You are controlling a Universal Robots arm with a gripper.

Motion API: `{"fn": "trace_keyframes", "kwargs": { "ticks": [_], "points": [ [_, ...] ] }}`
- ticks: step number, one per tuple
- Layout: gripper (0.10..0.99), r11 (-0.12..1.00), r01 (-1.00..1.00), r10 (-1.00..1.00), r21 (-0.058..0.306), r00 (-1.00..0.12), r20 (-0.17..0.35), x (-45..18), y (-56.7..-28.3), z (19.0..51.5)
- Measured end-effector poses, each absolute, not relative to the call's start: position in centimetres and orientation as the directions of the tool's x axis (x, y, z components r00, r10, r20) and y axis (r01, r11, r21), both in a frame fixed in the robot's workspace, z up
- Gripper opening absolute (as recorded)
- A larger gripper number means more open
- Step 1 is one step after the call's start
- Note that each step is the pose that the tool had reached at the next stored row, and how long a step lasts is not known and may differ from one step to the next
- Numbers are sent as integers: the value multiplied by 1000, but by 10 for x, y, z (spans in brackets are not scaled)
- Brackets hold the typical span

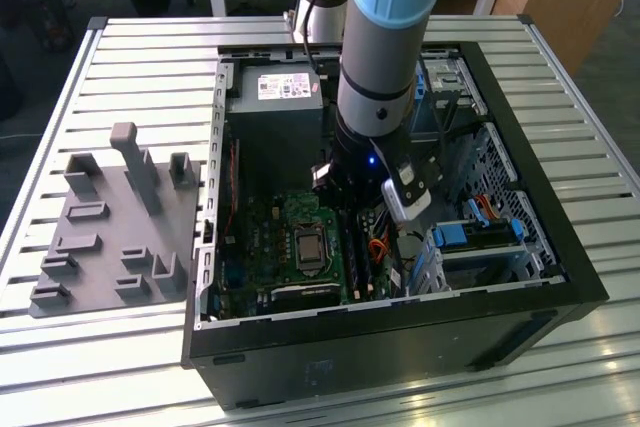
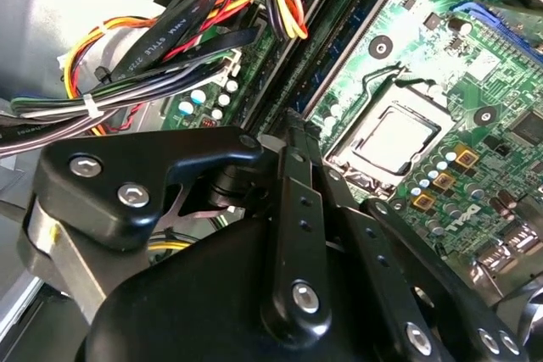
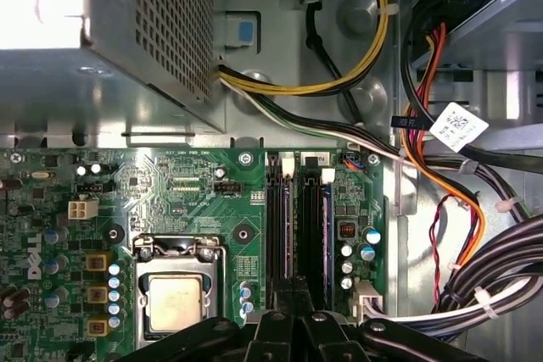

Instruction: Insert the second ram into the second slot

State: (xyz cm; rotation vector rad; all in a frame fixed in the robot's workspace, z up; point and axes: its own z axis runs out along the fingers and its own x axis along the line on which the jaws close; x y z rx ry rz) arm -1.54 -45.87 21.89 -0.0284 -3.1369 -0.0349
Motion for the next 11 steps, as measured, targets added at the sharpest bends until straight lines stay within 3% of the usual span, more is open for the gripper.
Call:
{"fn": "trace_keyframes", "kwargs": {
  "ticks": [11],
  "points": [
    [106, 1000, 18, 18, 25, -1000, 4, -15, -458, 217]
  ]
}}
